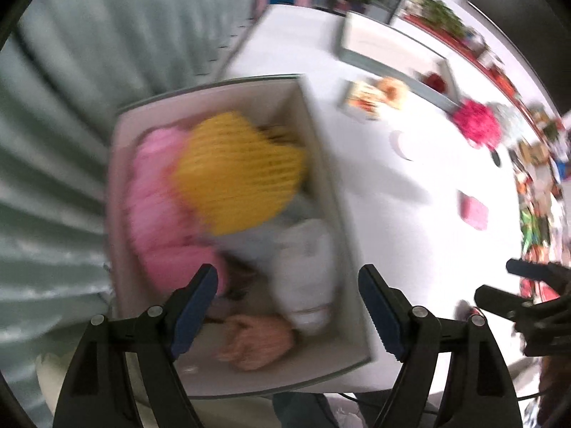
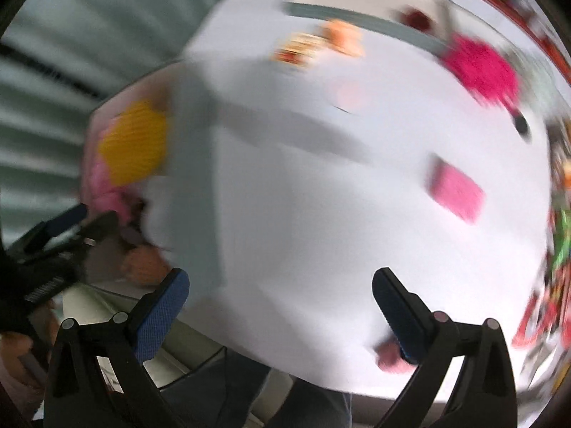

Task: Organize soft objects
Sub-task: 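Return both tools from the box to the table items, then grasp the pink foam sponge with left tool while right tool grasps red knit cup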

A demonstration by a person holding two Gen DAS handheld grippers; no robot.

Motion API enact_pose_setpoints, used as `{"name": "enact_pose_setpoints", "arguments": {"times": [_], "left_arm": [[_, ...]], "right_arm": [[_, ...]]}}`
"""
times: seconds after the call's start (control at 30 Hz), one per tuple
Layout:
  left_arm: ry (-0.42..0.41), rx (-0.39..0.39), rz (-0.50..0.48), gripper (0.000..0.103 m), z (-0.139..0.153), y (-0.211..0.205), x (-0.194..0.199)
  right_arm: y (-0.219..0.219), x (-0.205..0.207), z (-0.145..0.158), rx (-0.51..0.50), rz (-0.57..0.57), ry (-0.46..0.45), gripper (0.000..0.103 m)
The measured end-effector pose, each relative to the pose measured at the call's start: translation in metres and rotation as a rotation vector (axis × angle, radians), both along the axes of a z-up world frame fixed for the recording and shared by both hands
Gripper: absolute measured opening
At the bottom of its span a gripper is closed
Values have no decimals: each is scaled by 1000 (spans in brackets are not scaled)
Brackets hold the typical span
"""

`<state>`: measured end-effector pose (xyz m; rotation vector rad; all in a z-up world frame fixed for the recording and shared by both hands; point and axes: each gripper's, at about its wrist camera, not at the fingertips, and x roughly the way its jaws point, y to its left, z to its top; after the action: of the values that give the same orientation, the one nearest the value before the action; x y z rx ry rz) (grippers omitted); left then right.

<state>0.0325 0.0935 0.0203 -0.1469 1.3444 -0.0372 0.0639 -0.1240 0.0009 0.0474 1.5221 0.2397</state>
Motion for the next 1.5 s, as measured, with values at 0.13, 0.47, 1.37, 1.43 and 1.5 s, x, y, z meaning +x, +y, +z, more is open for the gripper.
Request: {"name": "enact_pose_setpoints", "arguments": {"times": [0.13,0.47,1.37,1.43,1.5], "left_arm": [[-1,-24,-117,82,4,-53,15],[95,-49,-333,82,-30,-194,47],[192,121,-431,85,-132,-370,113],[193,124,-428,85,-132,-372,112],[179,122,-425,71,-129,-376,112]], "right_arm": [[-64,-24,-21,-50,-151,49,103],[-142,-82,-79,-58,-352,172,103],[-192,-60,-132,78,-365,220,37],[-204,-59,-127,75,-371,203,36],[-214,-60,-120,86,-389,185,36]]}}
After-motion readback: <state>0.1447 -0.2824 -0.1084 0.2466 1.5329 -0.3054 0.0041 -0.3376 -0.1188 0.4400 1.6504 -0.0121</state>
